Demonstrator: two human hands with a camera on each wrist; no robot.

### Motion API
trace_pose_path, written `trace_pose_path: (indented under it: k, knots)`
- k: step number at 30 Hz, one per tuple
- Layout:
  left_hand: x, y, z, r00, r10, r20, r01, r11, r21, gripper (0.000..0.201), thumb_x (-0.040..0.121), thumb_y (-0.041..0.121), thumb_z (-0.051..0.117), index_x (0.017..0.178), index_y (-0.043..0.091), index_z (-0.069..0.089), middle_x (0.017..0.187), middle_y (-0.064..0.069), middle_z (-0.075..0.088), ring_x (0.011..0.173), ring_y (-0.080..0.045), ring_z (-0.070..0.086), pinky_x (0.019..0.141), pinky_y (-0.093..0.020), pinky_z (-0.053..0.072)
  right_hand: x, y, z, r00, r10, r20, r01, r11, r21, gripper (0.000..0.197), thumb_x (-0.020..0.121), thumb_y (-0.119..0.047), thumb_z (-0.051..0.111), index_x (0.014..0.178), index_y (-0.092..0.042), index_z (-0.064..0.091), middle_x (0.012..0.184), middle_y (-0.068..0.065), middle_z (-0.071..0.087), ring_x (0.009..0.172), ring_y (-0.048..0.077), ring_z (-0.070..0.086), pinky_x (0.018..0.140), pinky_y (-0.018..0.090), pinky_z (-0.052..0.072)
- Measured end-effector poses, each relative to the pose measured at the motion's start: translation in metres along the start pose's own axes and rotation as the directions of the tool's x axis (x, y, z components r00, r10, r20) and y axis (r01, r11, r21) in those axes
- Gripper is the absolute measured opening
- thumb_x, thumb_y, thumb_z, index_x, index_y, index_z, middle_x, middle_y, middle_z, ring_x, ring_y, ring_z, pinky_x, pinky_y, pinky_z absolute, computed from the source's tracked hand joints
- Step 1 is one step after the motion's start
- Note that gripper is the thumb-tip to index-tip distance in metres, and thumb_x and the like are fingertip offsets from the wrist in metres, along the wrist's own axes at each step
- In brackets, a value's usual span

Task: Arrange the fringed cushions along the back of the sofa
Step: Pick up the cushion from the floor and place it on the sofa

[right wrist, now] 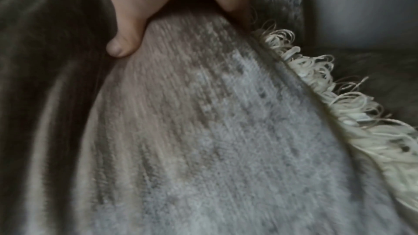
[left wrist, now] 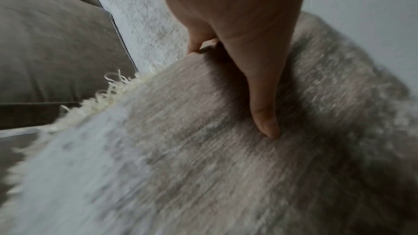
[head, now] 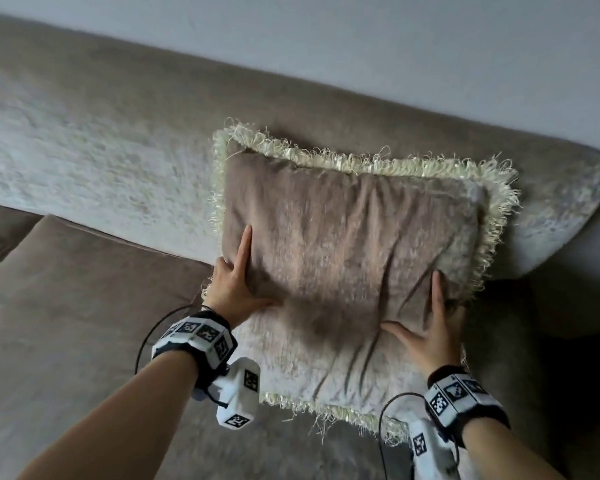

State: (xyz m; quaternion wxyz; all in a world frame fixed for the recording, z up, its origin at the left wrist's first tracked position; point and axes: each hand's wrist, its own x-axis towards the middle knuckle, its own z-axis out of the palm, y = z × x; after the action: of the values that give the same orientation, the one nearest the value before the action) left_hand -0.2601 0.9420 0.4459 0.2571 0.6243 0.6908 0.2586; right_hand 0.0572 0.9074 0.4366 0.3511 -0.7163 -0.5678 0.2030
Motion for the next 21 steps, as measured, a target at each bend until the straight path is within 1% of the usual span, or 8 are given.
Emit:
trace_pose_path:
  k: [3,6,9,11,13,15,17,21]
  knots:
    - [0.015,-0.025,0.033,0.999,0.029,-0.017,-0.029,0.999,0.019,0.148,0.036,0.047,0.089,0.140,0.043,-0.017,0.091,-0.016,0.046,0.081,-0.024,0.042,0.086,-0.040,0.046,0.001,0.020,0.020,0.999,0.006,-0.032,-0.008,0.999,-0.054,0.119,0.050,-0.029,0.089,0.143,-0.041,0.016,0.127,0.028,0.034,0.118,0.037,0.039,0.100,0.046,0.037]
    - [0.025,-0.036,0.057,0.999,0.037,-0.009,-0.036,0.996,0.082,0.147,0.036,0.042,0.091,0.140,0.038,-0.013,0.093,-0.025,0.049,0.081,-0.031,0.045,0.083,-0.047,0.048,-0.003,0.038,0.035,0.998,0.021,-0.061,-0.028,0.994,-0.104,0.112,0.052,-0.024,0.089,0.143,-0.035,0.025,0.126,0.032,0.034,0.116,0.032,0.029,0.099,0.050,0.037]
    - [0.035,-0.035,0.058,0.997,-0.045,0.065,0.040,0.997,0.070,0.133,0.053,0.044,0.086,0.143,0.037,-0.012,0.133,-0.024,0.033,0.105,-0.035,0.043,0.097,-0.044,0.041,0.003,0.046,0.040,0.996,0.088,-0.014,-0.089,0.989,-0.115,0.114,0.055,-0.024,0.088,0.144,-0.036,0.017,0.131,0.029,0.030,0.117,0.032,0.030,0.094,0.042,0.041]
    - [0.031,-0.035,0.055,0.999,0.005,0.040,-0.010,0.991,0.132,0.135,0.047,0.060,0.079,0.145,0.028,-0.009,0.121,-0.030,0.042,0.084,-0.029,0.043,0.089,-0.046,0.047,0.002,0.050,0.038,0.995,0.100,0.007,-0.098,0.980,-0.175,0.115,0.056,-0.025,0.088,0.144,-0.039,0.016,0.133,0.023,0.030,0.115,0.028,0.035,0.087,0.034,0.044]
    - [0.021,-0.040,0.049,1.000,0.016,0.026,-0.020,0.990,0.137,0.138,0.040,0.056,0.083,0.144,0.030,-0.004,0.106,-0.029,0.048,0.079,-0.026,0.045,0.081,-0.046,0.052,-0.003,0.050,0.034,0.997,0.071,-0.018,-0.073,0.951,-0.302,0.115,0.054,-0.032,0.088,0.143,-0.042,0.016,0.131,0.019,0.032,0.114,0.030,0.037,0.082,0.041,0.050]
    - [0.008,-0.041,0.039,1.000,-0.019,0.002,0.018,0.990,0.140,0.139,0.042,0.052,0.085,0.145,0.038,-0.007,0.128,-0.032,0.038,0.107,-0.039,0.049,0.089,-0.052,0.049,-0.011,0.045,0.031,0.997,0.038,-0.060,-0.059,0.911,-0.407,0.111,0.053,-0.036,0.087,0.140,-0.037,0.020,0.125,0.015,0.035,0.108,0.035,0.044,0.076,0.050,0.054]
    - [-0.002,-0.039,0.030,0.999,-0.037,-0.032,0.042,0.984,0.173,0.135,0.046,0.058,0.080,0.143,0.043,-0.013,0.145,-0.030,0.023,0.131,-0.042,0.034,0.098,-0.058,0.042,-0.015,0.033,0.031,0.995,0.024,-0.101,-0.065,0.900,-0.431,0.102,0.054,-0.039,0.086,0.138,-0.028,0.029,0.123,0.015,0.037,0.105,0.035,0.048,0.078,0.051,0.053]
    - [-0.003,-0.018,0.031,0.998,-0.056,0.031,0.048,0.971,0.233,0.123,0.051,0.071,0.068,0.140,0.048,-0.014,0.149,-0.026,0.019,0.125,-0.042,0.043,0.094,-0.058,0.045,-0.008,0.000,0.043,0.987,0.122,-0.103,-0.153,0.913,-0.378,0.097,0.058,-0.038,0.085,0.137,-0.013,0.034,0.131,0.022,0.037,0.111,0.037,0.048,0.076,0.044,0.051]
